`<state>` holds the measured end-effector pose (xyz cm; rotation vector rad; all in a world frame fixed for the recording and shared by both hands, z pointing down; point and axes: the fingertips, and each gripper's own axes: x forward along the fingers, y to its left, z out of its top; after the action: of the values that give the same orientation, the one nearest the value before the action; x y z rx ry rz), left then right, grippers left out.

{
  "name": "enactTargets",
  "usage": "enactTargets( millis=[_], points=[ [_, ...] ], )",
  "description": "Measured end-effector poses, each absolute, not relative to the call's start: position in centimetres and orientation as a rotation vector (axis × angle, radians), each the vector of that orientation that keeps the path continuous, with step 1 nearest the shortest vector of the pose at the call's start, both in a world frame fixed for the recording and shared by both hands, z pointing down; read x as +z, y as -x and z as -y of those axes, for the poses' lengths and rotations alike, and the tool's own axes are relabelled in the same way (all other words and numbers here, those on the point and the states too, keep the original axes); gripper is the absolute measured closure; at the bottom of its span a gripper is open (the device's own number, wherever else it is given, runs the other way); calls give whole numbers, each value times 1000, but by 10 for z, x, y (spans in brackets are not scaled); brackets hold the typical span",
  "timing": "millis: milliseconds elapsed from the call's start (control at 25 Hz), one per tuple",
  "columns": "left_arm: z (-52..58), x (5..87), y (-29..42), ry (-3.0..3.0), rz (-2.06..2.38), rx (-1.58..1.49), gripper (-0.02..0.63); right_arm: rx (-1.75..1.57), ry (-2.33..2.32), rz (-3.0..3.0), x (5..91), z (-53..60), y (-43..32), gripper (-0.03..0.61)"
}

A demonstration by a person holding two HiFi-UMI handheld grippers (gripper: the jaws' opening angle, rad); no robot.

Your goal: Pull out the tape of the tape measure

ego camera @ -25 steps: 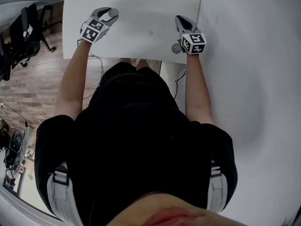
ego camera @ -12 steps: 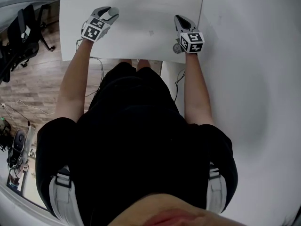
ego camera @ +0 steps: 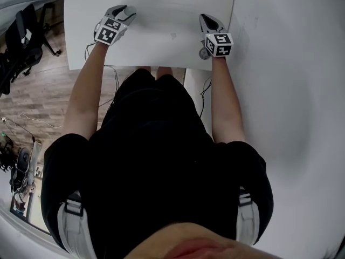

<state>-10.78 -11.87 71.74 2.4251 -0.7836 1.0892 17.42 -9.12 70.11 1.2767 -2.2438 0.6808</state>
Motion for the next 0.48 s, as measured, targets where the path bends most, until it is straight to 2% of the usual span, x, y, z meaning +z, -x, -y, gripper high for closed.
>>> enactTargets(
  millis=[480],
  points=[
    [125,739,107,-2399,782,1096,387,710,-1237,2192,732,95,-175,566]
  ],
)
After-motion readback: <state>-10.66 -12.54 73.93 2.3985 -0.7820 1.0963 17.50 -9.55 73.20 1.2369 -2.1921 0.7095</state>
